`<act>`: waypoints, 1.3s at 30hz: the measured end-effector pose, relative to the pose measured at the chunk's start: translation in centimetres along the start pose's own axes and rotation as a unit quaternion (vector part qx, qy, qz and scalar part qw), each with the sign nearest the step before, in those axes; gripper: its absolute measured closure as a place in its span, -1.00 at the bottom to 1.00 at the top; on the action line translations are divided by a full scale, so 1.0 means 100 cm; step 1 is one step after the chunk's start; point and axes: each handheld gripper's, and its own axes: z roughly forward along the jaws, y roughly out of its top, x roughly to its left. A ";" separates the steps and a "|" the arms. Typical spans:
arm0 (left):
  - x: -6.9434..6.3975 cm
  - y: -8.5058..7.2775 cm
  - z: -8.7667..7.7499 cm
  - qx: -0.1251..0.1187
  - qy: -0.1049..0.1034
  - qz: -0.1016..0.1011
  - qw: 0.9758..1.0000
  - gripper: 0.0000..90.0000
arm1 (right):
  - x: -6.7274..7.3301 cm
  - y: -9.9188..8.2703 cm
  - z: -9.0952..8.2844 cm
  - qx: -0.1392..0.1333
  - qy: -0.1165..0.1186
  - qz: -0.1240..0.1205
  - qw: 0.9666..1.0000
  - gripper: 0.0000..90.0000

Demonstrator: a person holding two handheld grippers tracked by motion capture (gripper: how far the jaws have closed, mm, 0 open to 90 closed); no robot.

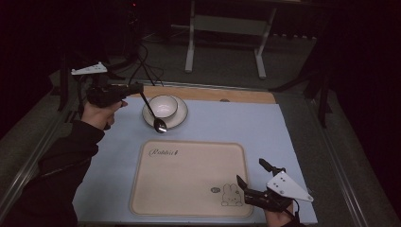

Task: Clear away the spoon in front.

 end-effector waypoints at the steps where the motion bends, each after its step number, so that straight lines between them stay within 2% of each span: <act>1: -0.002 0.000 0.000 0.004 -0.005 0.002 1.000 1.00 | 0.000 0.000 0.000 0.000 0.000 0.000 1.000 -0.70; 5: -0.007 -0.002 -0.001 0.010 -0.022 0.009 1.000 1.00 | 0.000 0.000 0.000 0.000 0.000 -0.002 1.000 -0.70; 7: -0.013 -0.004 -0.001 0.018 -0.037 0.016 0.999 1.00 | 0.000 0.000 0.000 0.000 0.000 -0.002 1.000 -0.70; 14: -0.025 -0.010 0.004 0.043 -0.064 0.035 0.996 1.00 | 0.000 0.000 0.000 0.000 0.001 -0.002 1.000 -0.70; 16: -0.030 -0.014 0.008 0.058 -0.078 0.042 0.994 1.00 | 0.001 0.000 0.000 0.001 0.001 -0.003 1.000 -0.70; 18: -0.032 -0.016 0.010 0.064 -0.082 0.046 0.994 1.00 | 0.001 0.000 0.000 0.001 0.001 -0.002 1.000 -0.70; 19: -0.034 -0.018 0.012 0.073 -0.091 0.049 0.992 1.00 | 0.001 0.000 0.000 0.001 0.001 -0.002 1.000 -0.70; 24: -0.036 -0.023 0.015 0.082 -0.101 0.054 0.990 1.00 | 0.000 0.000 0.000 0.001 0.001 -0.003 1.000 -0.70; 27: -0.038 -0.030 0.018 0.091 -0.114 0.056 0.988 1.00 | 0.001 0.000 0.000 0.001 0.001 -0.003 1.000 -0.70; 28: -0.040 -0.034 0.019 0.098 -0.120 0.059 0.986 1.00 | 0.001 0.000 0.000 0.001 0.001 -0.003 1.000 -0.70; 29: -0.040 -0.034 0.019 0.098 -0.120 0.059 0.986 1.00 | 0.001 0.000 0.000 0.001 0.001 -0.003 1.000 -0.70; 33: -0.043 -0.042 0.021 0.108 -0.139 0.060 0.982 1.00 | 0.001 0.000 0.000 0.002 0.001 -0.004 1.000 -0.70; 39: -0.043 -0.057 0.025 0.130 -0.155 0.063 0.977 1.00 | 0.001 0.000 0.001 0.003 0.002 -0.003 1.000 -0.70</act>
